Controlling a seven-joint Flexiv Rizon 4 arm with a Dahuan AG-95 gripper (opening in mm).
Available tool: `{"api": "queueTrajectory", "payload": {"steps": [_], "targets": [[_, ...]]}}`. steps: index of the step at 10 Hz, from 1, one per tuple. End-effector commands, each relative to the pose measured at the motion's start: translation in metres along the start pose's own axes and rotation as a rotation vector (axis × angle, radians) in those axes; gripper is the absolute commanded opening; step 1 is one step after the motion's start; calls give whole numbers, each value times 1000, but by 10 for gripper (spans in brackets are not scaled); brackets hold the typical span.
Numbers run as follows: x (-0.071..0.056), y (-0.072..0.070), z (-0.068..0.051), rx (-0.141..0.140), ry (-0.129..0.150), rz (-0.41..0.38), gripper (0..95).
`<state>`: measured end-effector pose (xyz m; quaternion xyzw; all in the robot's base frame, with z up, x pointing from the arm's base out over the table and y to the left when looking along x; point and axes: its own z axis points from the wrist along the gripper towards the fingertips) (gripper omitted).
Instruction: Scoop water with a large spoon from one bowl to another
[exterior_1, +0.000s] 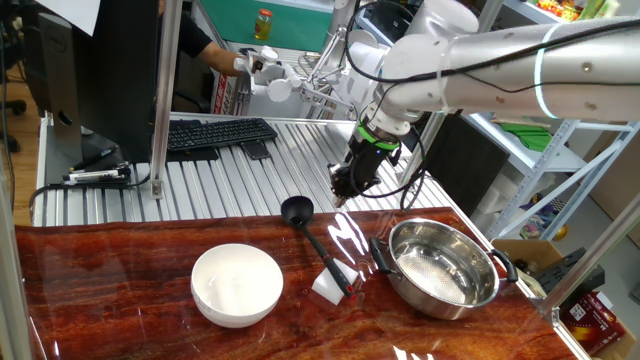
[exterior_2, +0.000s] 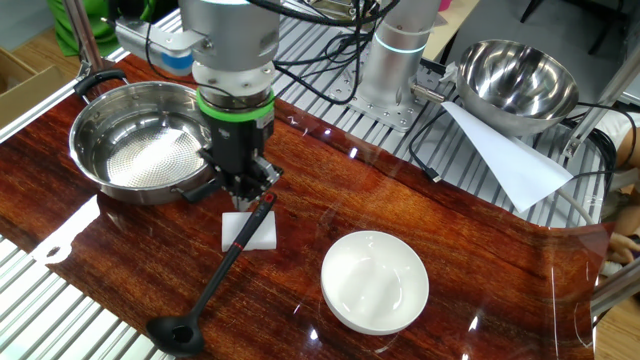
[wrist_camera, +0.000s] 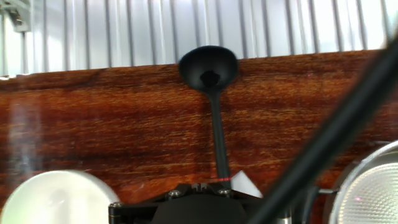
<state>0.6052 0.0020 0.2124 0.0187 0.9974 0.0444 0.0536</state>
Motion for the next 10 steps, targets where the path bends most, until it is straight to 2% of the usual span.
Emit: {"api": "queueTrajectory", "payload": {"steps": [1, 2, 3, 4, 5, 7, 9, 10], "targets": [[5, 6, -12, 7, 4, -17, 0], [7, 8, -16, 2, 8, -16, 0], [9, 11, -24, -4, 25, -7, 0], [9, 12, -27, -21, 28, 0, 0], [11, 14, -31, -20, 38, -2, 0], [12, 15, -33, -14, 41, -5, 0], [12, 16, -34, 10, 50, -47, 0], [12, 16, -34, 9, 51, -63, 0]]}}
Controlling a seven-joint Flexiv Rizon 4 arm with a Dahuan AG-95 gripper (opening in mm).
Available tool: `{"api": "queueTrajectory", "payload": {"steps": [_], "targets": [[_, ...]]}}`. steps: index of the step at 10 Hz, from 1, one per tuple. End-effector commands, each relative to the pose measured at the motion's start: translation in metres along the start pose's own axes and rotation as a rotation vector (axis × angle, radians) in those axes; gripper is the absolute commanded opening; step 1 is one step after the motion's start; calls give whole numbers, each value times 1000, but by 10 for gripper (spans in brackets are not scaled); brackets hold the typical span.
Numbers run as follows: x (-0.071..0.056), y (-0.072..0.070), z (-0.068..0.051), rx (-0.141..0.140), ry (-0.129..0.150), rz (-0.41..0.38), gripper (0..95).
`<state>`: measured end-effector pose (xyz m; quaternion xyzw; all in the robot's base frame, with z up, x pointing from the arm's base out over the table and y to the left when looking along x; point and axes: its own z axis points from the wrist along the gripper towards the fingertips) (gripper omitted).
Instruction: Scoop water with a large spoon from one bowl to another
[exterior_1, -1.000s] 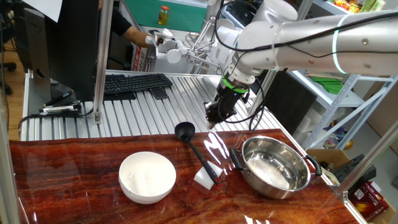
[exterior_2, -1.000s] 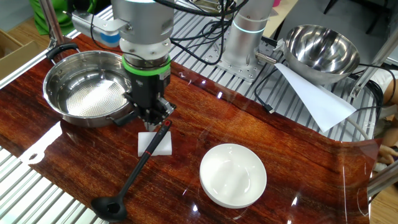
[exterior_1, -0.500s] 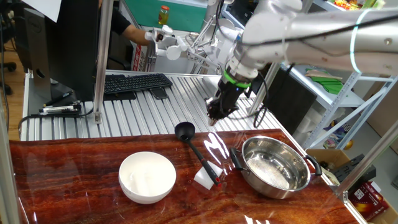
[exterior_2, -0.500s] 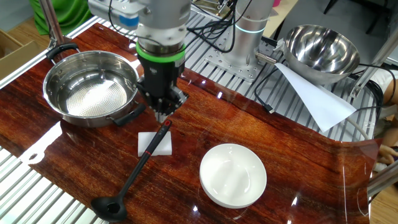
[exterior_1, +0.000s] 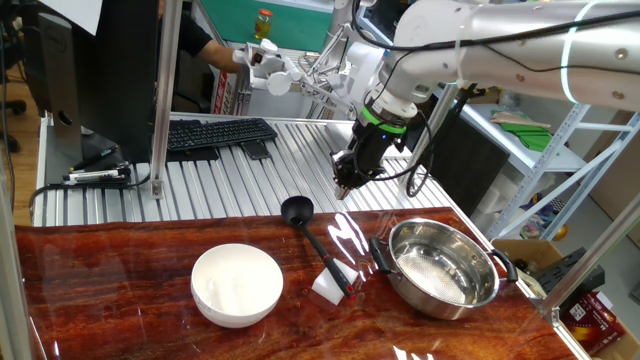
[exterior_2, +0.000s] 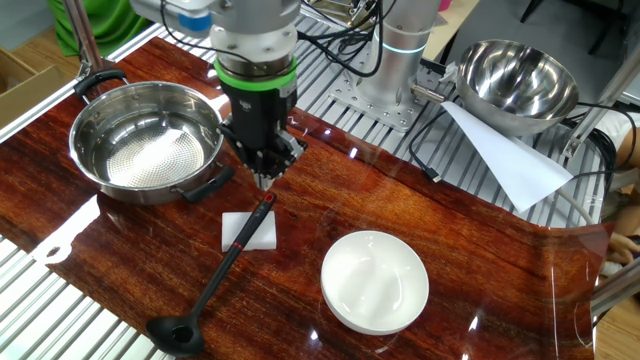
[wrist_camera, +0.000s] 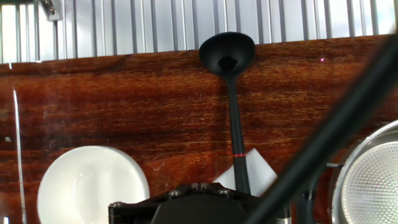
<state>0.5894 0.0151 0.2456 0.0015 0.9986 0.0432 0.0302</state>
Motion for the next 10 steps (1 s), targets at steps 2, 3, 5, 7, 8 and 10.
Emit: {"api": "queueTrajectory", "payload": {"steps": [2, 3, 5, 7, 8, 10], "targets": [[0, 1, -2, 2, 4, -39, 0], [1, 1, -5, 6, 15, -46, 0], [3, 3, -8, 17, 38, -54, 0], [3, 3, -8, 22, 52, -59, 0], [3, 3, -9, 32, 51, -61, 0], [4, 4, -9, 48, 53, -62, 0]]}}
